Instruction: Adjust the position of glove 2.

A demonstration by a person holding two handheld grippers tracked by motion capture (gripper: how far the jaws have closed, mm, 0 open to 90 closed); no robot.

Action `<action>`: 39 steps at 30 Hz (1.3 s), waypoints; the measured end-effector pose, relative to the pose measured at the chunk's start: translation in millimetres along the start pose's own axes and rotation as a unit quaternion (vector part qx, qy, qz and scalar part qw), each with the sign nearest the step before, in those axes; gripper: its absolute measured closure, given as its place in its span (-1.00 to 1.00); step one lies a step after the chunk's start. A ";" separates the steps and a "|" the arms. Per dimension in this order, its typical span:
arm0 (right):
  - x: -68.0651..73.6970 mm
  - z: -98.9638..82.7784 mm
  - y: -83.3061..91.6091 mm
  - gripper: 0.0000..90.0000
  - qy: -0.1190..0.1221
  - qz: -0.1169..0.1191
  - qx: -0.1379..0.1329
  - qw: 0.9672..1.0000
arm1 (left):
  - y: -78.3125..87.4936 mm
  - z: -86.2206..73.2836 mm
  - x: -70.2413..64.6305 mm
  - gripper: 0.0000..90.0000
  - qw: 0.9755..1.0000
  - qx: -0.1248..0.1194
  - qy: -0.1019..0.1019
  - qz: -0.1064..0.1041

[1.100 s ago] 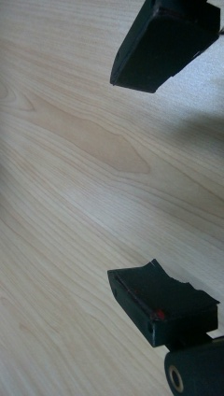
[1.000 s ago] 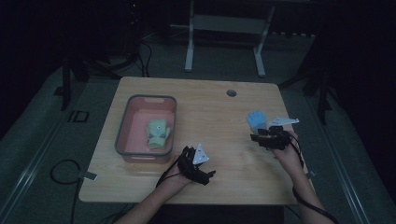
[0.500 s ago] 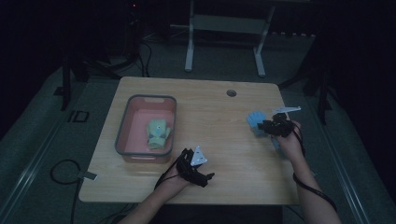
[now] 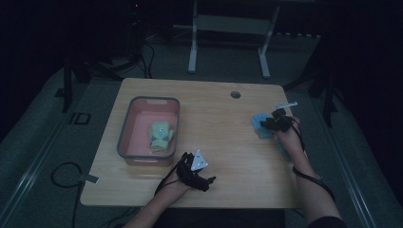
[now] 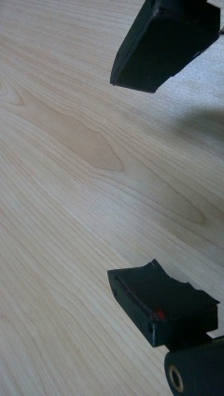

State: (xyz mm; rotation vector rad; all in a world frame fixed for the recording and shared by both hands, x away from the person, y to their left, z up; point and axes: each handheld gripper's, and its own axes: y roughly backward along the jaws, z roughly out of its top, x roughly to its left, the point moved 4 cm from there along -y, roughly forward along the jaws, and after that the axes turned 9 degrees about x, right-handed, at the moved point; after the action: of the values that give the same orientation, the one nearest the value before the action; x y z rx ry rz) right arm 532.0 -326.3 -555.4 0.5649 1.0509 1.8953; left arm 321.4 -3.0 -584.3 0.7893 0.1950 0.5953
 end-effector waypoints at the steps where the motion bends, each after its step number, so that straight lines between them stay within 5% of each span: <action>1: -2.5 -2.5 -6.6 0.29 -0.004 -0.005 0.013 1.000 | 0.7 -0.7 0.3 -0.82 1.000 -0.001 0.000 -0.001; 6: -1.2 -4.9 -13.3 0.31 0.013 -0.024 0.020 0.999 | 1.6 -2.7 0.6 -0.82 1.000 -0.001 -0.001 0.002; 7: 2.4 -4.0 -14.2 0.51 0.030 -0.031 0.027 0.999 | 1.7 -3.1 0.4 -0.82 1.000 -0.002 -0.002 0.004; 12: 8.1 -0.5 -14.7 0.76 0.026 -0.031 0.048 0.998 | 1.4 -3.4 -0.3 -0.82 1.000 -0.001 -0.004 0.005; 16: 10.9 2.5 -11.5 0.89 -0.004 -0.026 0.057 0.998 | 1.4 -3.4 0.1 -0.83 1.000 0.000 -0.005 0.004; 25: 28.0 10.3 20.7 0.94 -0.027 -0.007 0.016 0.999 | 1.0 -3.8 -0.2 -0.82 1.000 0.000 -0.007 0.006; 33: 70.3 13.6 56.0 0.94 -0.003 0.018 -0.025 1.000 | 0.8 -3.6 -0.3 -0.82 1.000 0.002 -0.009 0.007; 39: 101.4 7.9 82.4 0.94 -0.009 0.045 -0.060 0.997 | 0.9 -3.2 -0.5 -0.82 1.000 0.001 -0.011 0.008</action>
State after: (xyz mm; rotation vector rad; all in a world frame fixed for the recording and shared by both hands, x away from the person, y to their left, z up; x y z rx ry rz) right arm 446.3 -257.7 -484.1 0.5668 0.9073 2.0137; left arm 319.4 -0.8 -585.9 0.7988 0.1704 0.6009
